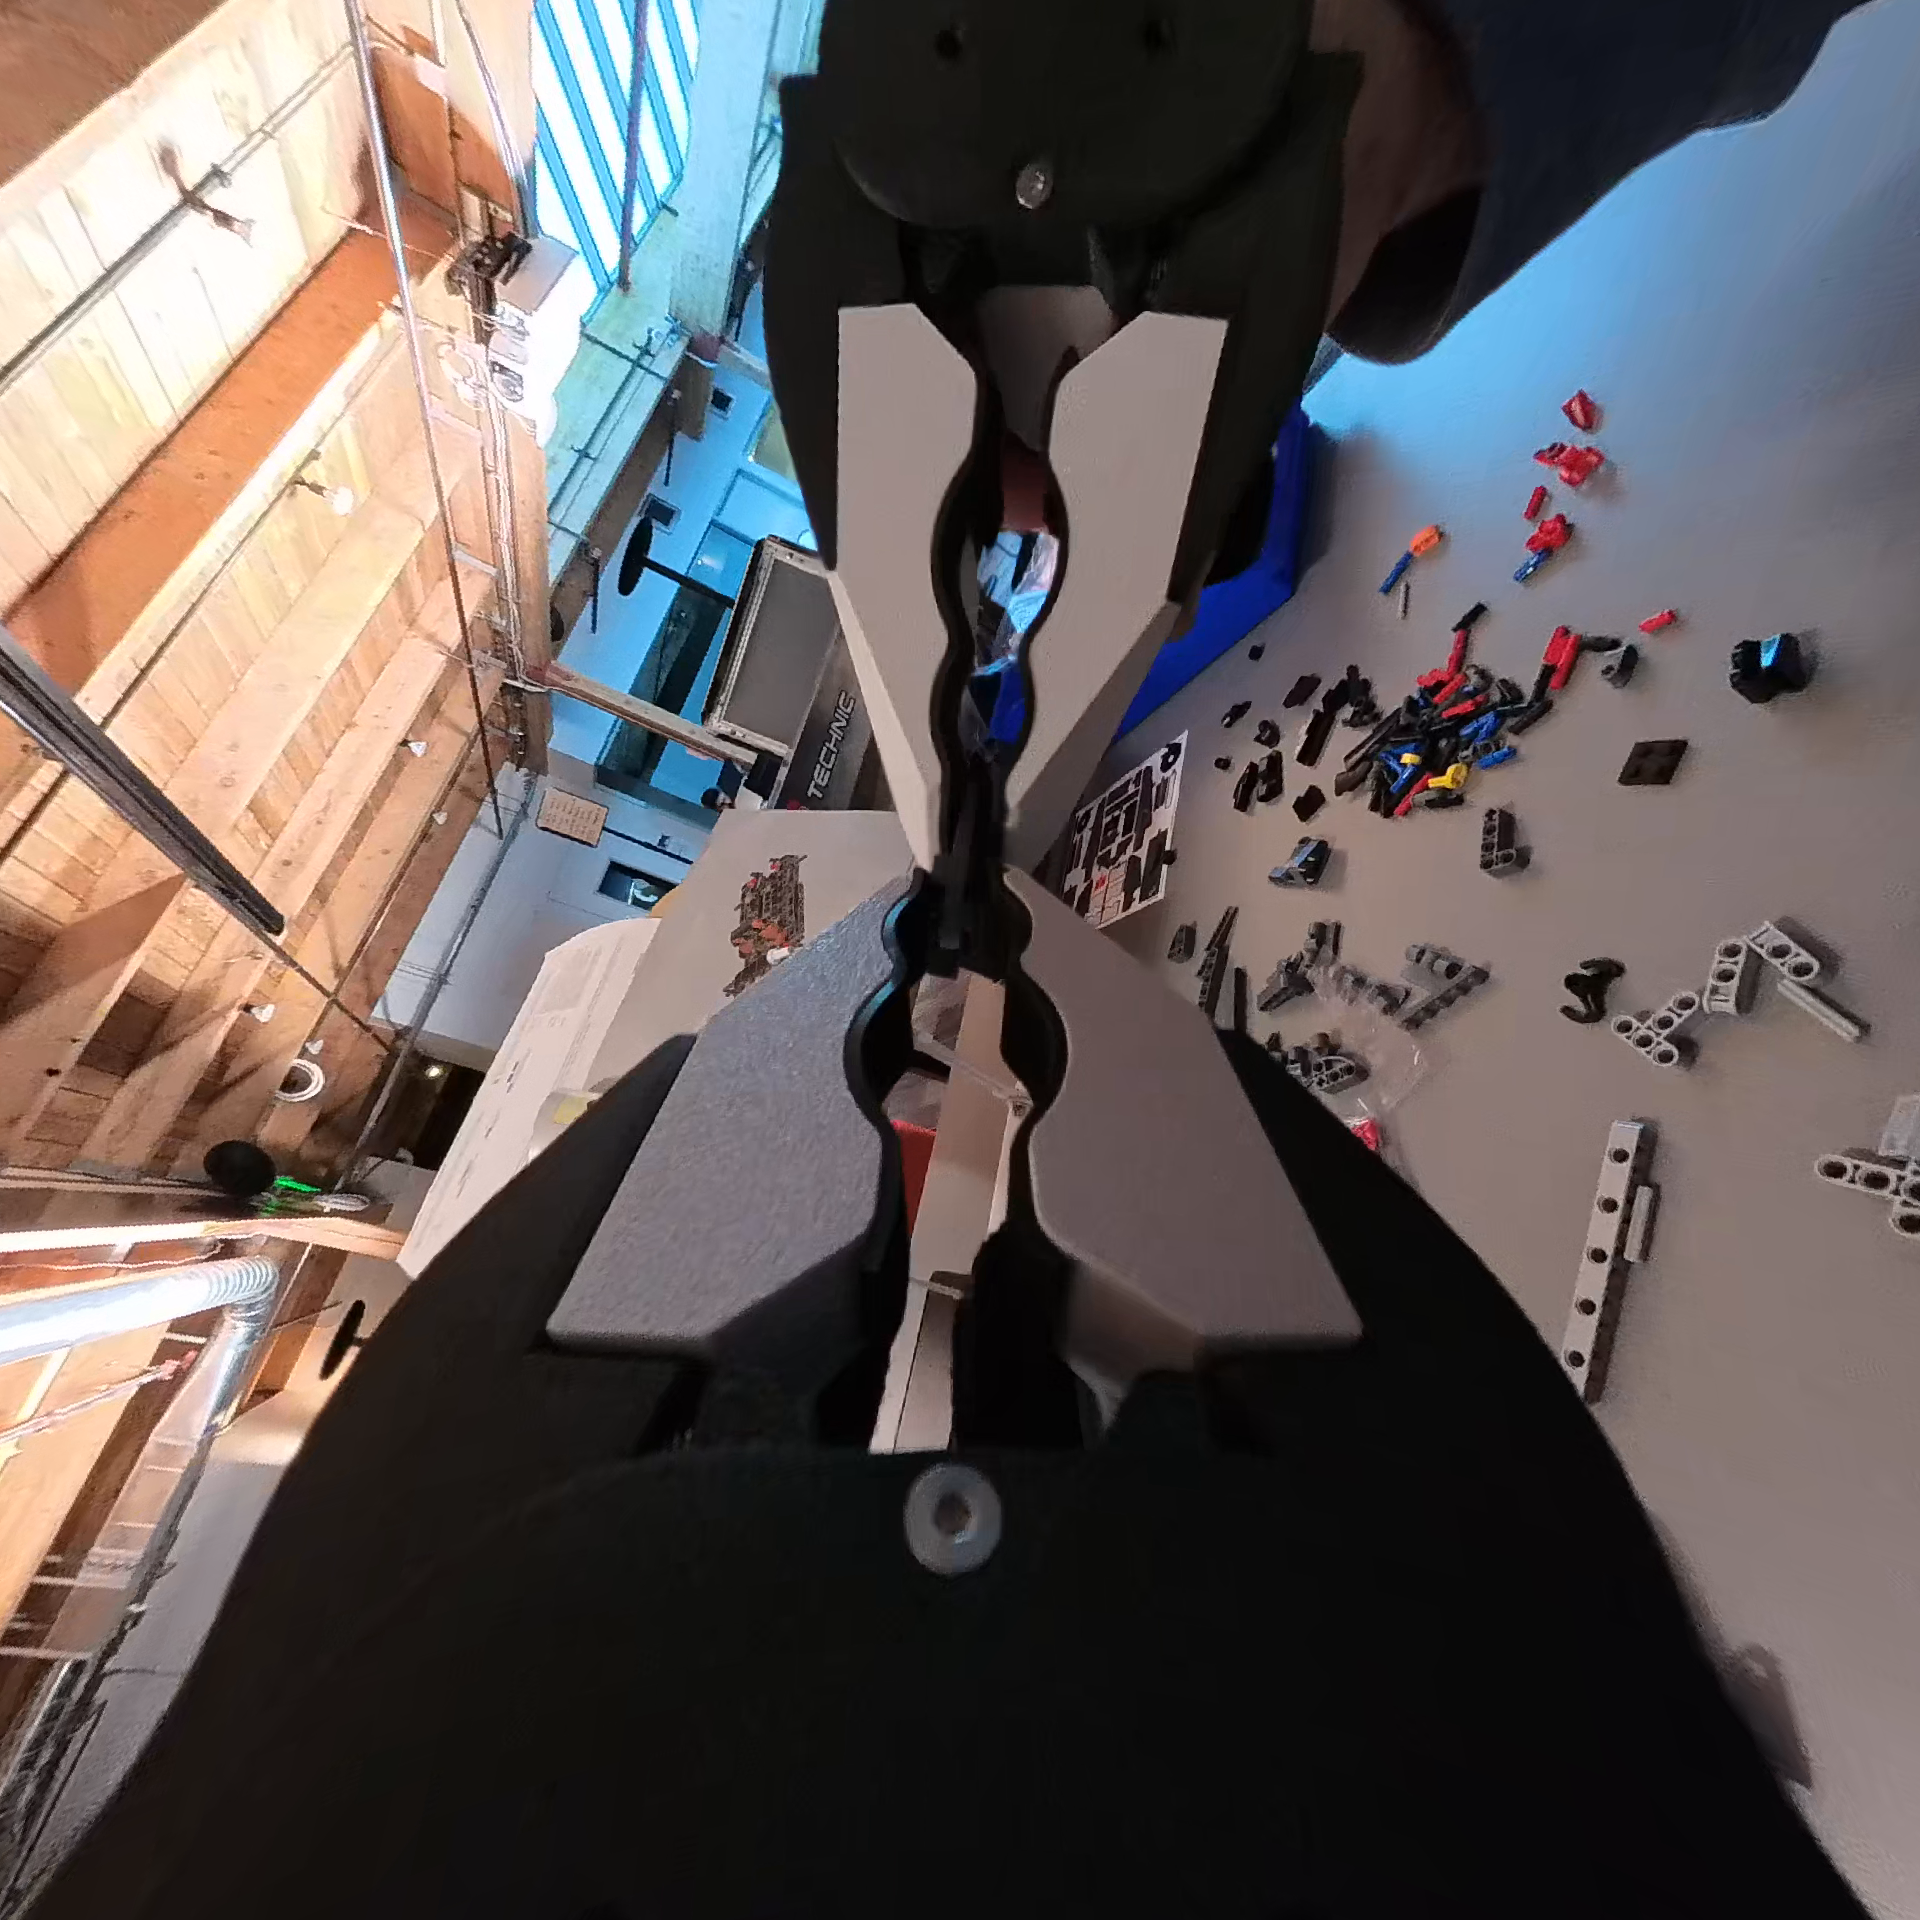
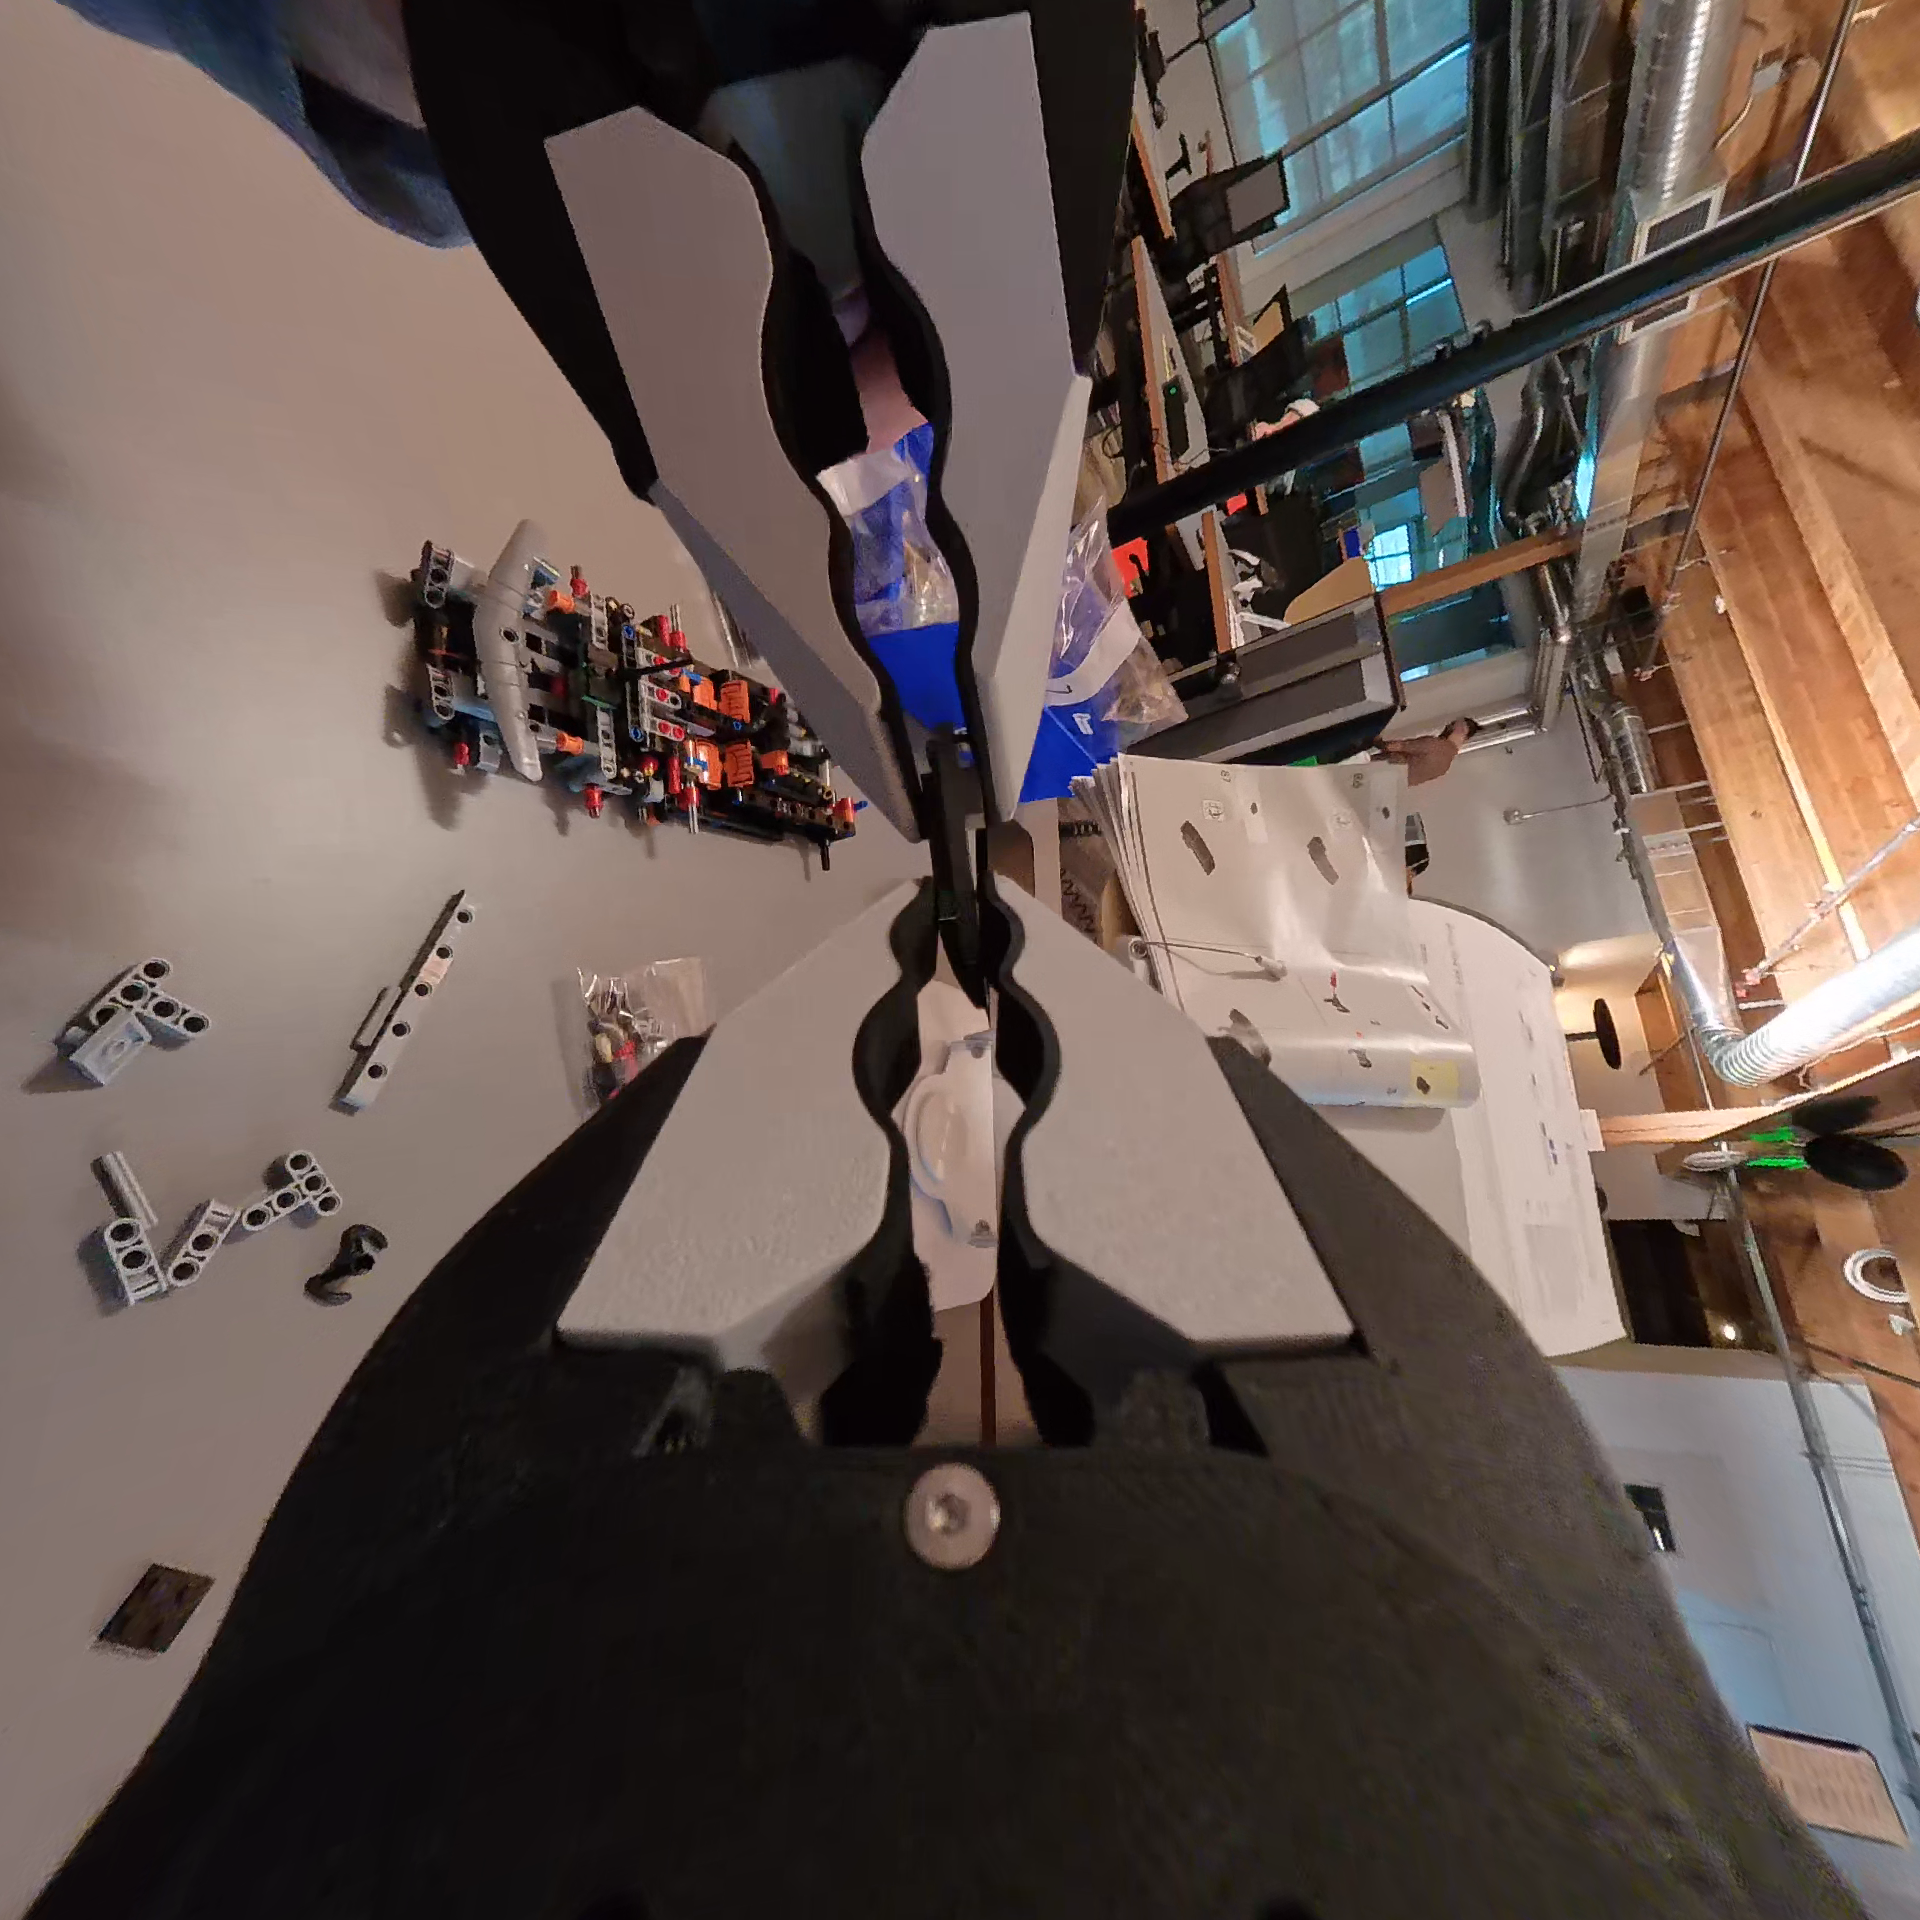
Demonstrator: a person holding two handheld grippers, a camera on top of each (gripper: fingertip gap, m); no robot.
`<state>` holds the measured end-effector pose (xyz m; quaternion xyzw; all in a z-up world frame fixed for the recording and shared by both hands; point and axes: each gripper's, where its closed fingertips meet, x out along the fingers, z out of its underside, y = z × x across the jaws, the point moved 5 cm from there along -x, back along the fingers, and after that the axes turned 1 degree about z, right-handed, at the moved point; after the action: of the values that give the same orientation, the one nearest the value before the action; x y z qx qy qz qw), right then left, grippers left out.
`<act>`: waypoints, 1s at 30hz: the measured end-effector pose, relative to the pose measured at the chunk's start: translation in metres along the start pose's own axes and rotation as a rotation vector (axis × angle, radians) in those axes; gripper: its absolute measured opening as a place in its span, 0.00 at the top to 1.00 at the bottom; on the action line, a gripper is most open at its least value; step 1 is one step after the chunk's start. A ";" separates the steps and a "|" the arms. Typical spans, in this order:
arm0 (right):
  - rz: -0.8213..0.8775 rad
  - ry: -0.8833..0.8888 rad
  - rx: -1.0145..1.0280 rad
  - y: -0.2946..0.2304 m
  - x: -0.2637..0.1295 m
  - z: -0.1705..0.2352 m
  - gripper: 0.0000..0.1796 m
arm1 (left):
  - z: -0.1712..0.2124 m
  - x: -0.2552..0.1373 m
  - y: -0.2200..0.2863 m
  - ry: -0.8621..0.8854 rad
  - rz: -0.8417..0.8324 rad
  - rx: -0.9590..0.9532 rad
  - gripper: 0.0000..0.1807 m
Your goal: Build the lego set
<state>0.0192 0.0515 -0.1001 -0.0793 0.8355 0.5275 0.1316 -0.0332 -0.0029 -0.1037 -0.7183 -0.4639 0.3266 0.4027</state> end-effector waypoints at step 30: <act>0.324 -0.116 -0.197 0.006 0.011 0.002 0.77 | 0.012 0.003 -0.025 0.157 0.128 -0.630 0.96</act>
<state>0.0073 0.0560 -0.0996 0.0742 0.7726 0.6248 0.0844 -0.0527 0.0098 -0.0874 -0.8582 -0.4634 0.1354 0.1741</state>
